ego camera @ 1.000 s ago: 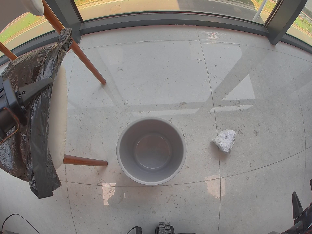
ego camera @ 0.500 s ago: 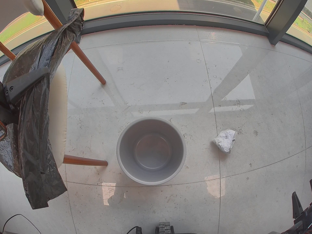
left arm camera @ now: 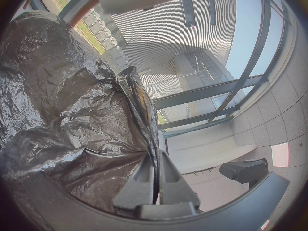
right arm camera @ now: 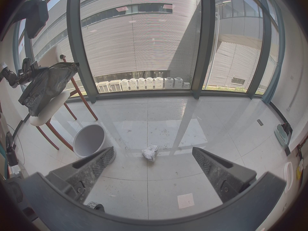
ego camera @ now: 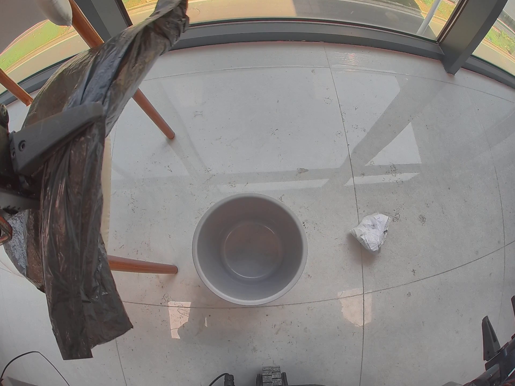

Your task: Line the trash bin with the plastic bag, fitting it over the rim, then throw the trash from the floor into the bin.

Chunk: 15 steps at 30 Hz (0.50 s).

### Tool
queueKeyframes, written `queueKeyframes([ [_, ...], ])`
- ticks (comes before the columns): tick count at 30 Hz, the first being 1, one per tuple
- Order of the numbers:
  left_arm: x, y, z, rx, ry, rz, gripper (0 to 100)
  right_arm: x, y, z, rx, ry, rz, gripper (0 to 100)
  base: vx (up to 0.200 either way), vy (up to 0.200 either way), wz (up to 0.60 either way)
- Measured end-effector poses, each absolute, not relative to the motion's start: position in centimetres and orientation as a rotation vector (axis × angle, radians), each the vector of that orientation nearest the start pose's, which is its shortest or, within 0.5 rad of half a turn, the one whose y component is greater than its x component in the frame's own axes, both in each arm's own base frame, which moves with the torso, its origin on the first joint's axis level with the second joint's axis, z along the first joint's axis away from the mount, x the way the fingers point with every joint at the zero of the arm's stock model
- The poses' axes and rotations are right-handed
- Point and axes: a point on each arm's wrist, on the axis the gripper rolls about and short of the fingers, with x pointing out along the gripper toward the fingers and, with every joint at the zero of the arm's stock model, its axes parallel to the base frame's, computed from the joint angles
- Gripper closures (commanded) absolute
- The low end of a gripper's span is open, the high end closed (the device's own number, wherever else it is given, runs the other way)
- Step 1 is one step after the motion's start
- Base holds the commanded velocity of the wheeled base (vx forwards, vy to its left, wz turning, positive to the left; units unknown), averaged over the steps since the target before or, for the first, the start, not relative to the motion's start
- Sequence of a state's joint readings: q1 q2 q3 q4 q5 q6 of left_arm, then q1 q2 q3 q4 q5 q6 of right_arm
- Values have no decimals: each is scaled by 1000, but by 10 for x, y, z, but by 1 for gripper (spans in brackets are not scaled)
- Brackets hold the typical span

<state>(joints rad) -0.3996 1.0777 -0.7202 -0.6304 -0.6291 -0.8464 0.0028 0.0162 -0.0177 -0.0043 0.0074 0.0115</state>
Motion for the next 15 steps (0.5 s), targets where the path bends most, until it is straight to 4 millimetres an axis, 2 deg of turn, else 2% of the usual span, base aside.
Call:
queueKeyframes([
  [15,135,-110,307,-725,274,-1262,100,-23,0,81,4,0,14,0,0,0,0],
])
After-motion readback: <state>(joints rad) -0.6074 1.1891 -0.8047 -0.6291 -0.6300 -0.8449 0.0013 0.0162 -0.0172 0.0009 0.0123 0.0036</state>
